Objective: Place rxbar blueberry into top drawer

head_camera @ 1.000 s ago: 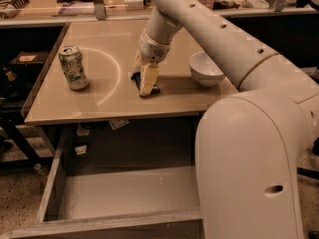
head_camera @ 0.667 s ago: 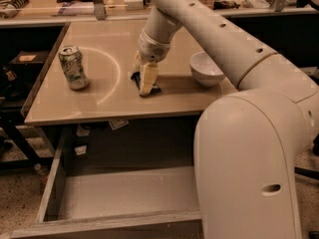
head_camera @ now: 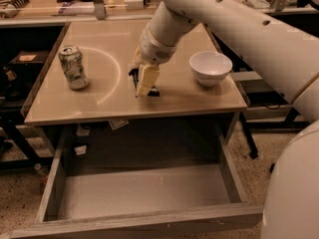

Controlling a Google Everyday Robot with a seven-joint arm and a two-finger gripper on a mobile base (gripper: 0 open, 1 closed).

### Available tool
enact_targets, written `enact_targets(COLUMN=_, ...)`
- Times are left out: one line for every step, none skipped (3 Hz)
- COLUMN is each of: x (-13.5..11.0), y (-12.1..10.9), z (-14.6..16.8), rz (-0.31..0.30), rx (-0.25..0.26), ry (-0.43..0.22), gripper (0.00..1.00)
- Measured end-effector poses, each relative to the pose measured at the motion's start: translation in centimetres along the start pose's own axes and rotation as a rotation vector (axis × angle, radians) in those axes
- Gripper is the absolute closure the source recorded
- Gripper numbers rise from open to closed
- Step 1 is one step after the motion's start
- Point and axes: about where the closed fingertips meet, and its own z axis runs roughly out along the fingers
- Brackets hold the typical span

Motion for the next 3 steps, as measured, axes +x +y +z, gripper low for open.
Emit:
enact_targets(x=0.0, y=0.0, z=0.0, rz=0.000, rx=0.000, ry=0.000, gripper=1.00)
enact_targets(x=-0.3, y=2.1, z=-0.5, rz=0.038, rx=-0.014, ry=-0.003, gripper=1.00)
enact_targets(x=-1.5, y=8.9, z=-1.3, rz=0.129, rx=-0.056, ry=0.045, gripper=1.00)
